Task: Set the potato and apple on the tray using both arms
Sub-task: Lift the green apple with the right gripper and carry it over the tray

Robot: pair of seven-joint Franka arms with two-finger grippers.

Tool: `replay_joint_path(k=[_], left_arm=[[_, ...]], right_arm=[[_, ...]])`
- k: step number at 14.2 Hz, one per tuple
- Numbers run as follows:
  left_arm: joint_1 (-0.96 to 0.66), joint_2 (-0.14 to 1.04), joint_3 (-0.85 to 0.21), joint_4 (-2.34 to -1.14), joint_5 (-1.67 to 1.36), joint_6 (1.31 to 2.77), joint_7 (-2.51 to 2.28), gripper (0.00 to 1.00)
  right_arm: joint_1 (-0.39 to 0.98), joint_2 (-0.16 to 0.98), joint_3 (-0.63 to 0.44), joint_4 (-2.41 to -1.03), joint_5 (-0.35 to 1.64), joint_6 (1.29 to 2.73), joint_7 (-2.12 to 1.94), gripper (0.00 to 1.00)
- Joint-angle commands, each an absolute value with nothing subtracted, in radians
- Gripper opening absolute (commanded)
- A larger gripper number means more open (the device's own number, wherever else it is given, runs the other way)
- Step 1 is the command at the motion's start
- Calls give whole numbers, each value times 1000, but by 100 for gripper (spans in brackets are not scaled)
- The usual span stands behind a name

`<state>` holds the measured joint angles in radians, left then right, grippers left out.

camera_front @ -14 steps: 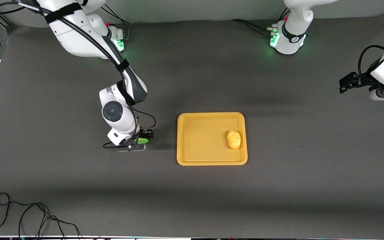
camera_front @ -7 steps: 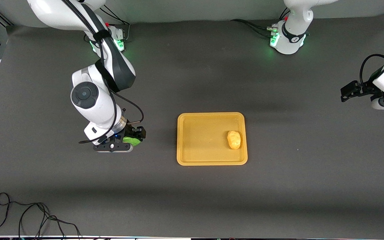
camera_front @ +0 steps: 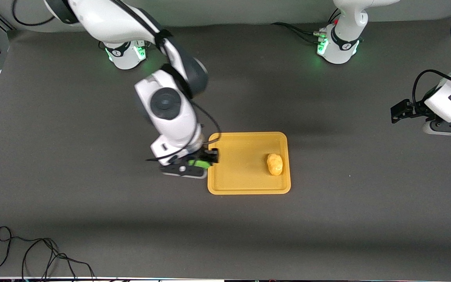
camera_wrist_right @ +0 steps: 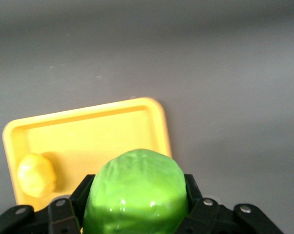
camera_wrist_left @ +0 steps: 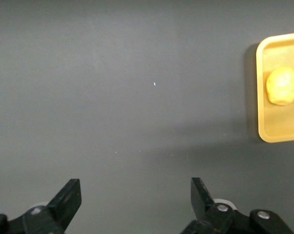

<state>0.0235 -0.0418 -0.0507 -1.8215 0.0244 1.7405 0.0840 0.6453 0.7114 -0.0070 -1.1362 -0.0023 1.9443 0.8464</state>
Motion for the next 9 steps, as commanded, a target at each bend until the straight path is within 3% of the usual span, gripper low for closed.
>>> replay_joint_path(k=[1, 9], left_arm=[[-75, -72, 67, -1806, 35, 1698, 94, 100], [-60, -67, 71, -1807, 37, 1726, 75, 100]], right_arm=[[745, 894, -28, -919, -21, 1920, 1004, 56], [808, 1100, -28, -905, -146, 2127, 1095, 57]])
